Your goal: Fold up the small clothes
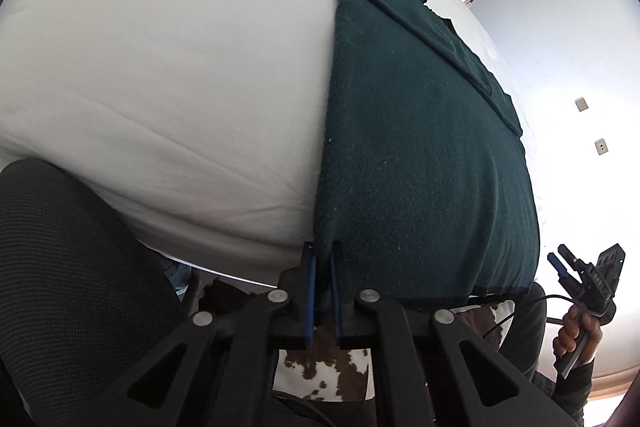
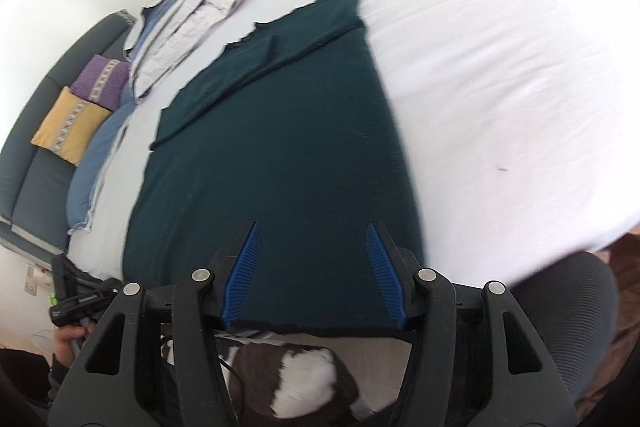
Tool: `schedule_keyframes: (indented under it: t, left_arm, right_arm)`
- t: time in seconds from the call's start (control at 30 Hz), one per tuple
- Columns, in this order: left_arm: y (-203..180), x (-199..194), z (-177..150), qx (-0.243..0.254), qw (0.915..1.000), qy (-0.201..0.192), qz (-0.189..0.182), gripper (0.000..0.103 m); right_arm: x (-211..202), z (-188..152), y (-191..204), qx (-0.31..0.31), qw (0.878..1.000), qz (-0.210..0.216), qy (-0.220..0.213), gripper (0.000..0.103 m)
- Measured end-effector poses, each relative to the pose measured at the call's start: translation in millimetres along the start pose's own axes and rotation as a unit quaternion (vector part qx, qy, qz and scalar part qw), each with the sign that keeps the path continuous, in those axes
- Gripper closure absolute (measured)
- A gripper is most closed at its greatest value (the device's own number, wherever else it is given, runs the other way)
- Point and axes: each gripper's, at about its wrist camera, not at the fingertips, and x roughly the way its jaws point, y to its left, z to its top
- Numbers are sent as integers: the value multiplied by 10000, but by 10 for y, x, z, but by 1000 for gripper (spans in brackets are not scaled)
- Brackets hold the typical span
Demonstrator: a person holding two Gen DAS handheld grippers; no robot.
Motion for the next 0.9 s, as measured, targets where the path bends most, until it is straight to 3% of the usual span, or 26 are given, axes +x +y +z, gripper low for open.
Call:
schedule_keyframes:
  t: [0.2,0.23,0.37,0.57,0.87,0.9]
  left_arm:
    - [-19,-132,11,50,9998,-124,-120,96]
    - [-20,-144,18,50,9998,-138,-147,96]
    - [-6,-199,26,45,9996,-177,-221,96]
    - [-16,-194,16,60,9996,-175,-217,96]
    - [-5,-171,-15,73,9996,-155,-208,96]
    - [-12,-176,-20,79,9996,-157,-204,96]
  right_arm:
    - [26,-71,-323,306,9983,-255,433,50]
    - [75,-81,-350,332,9975,-268,571,55]
    - [229,-151,-394,311,9947,-385,906,60]
    - [262,-199,-511,362,9935,-355,1019,68]
    - [282,-372,-654,450,9922,-346,1112,69]
    - [277,-378,-647,411,9923,-336,1118,74]
